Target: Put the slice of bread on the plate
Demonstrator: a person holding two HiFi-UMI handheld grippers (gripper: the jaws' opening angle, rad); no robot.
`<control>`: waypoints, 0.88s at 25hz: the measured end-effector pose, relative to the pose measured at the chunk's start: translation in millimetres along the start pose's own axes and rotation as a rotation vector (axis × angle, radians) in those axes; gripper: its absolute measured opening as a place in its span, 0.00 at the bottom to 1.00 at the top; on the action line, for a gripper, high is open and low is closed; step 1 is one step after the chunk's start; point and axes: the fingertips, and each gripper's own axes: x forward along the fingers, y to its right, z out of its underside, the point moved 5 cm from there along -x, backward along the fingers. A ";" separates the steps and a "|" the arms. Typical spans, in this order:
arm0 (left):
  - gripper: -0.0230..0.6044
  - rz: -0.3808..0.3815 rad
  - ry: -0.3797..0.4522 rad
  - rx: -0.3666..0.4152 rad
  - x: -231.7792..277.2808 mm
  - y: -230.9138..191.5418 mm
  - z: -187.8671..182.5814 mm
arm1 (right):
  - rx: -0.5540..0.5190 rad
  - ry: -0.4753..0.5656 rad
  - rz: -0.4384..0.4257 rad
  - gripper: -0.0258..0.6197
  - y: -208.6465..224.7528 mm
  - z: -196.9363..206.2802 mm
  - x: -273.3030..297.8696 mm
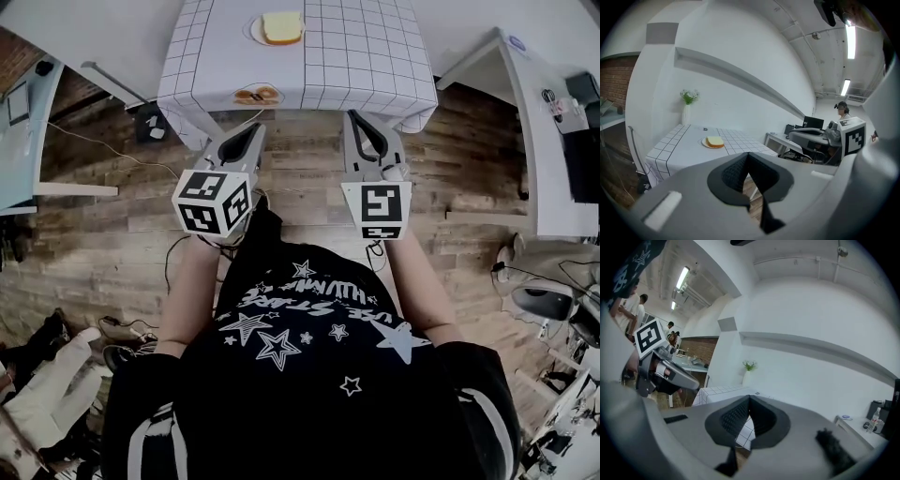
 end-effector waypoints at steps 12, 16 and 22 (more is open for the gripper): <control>0.05 0.005 0.029 0.019 -30.1 50.2 14.6 | -0.003 0.000 0.000 0.06 -1.2 7.2 -58.2; 0.05 -0.005 0.042 0.075 -13.5 29.7 3.1 | -0.001 0.007 -0.006 0.06 0.5 5.4 -27.5; 0.05 -0.019 0.052 0.053 -32.7 39.9 -5.9 | 0.018 0.014 -0.043 0.06 -8.3 -6.0 -38.5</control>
